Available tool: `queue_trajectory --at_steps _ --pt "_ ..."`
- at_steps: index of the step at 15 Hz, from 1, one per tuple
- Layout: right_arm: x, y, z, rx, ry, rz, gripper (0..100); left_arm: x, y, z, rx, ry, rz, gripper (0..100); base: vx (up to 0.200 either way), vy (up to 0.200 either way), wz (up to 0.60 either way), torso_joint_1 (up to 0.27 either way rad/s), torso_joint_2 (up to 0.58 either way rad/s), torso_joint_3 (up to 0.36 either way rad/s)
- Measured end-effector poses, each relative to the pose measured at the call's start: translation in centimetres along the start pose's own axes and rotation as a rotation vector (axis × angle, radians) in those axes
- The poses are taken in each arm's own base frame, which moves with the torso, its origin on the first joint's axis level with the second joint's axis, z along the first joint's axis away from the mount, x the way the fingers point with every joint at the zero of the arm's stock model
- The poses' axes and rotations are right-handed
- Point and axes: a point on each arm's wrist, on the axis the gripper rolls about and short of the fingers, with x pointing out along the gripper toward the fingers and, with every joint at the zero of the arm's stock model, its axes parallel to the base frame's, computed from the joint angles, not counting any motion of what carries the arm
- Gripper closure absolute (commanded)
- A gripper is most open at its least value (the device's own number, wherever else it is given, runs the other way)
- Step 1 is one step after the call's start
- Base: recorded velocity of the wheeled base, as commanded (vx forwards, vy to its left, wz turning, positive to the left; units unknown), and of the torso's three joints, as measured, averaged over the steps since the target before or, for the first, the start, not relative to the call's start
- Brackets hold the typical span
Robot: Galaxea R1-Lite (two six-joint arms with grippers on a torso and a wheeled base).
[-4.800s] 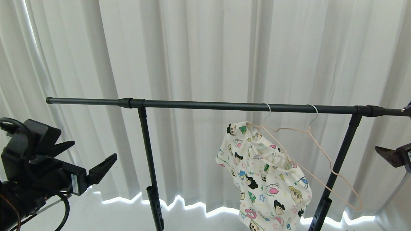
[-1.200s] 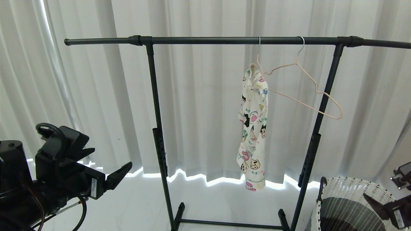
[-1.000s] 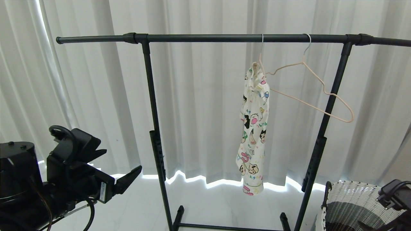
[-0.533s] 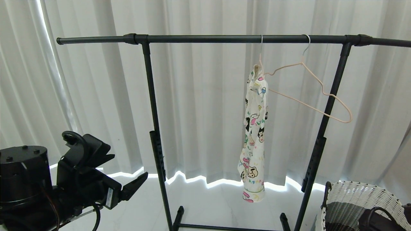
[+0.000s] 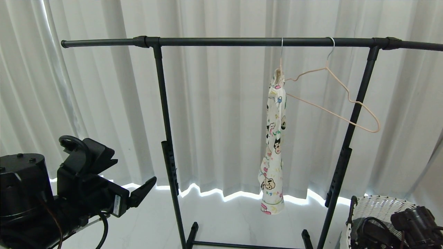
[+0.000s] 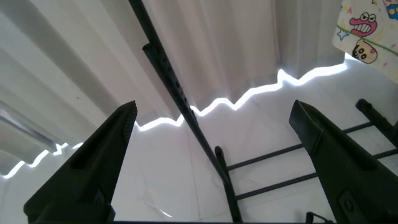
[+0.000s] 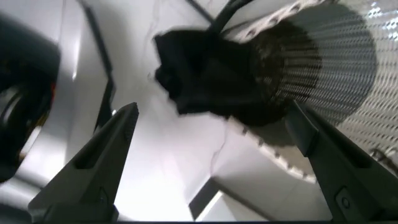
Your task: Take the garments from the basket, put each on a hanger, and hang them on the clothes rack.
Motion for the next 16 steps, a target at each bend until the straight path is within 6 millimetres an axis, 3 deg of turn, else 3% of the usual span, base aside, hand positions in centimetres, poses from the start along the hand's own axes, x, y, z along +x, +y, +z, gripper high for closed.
queue_trajectory --at_steps 6,14,15,16 --pt "3.4 0.3 0.3 -0.024 0.103 0.0 0 -0.3 -0.1 0.0 0.016 -0.002 0.027 0 0.0 0.0 0.0 0.0 0.0 0.0" --pt "5.7 0.0 0.7 -0.03 0.146 -0.112 0 -0.7 -0.4 0.1 0.025 -0.013 0.016 0 0.0 0.0 0.0 0.0 0.0 0.0" --pt "5.9 -0.1 0.8 -0.027 0.147 -0.113 100 -0.7 -0.4 0.1 0.025 -0.013 0.016 0 0.0 0.0 0.0 0.0 0.0 0.0" --pt "6.1 -0.3 0.9 -0.021 0.141 -0.118 100 -0.7 -0.4 0.1 0.025 -0.014 0.017 0 0.0 0.0 0.0 0.0 0.0 0.0"
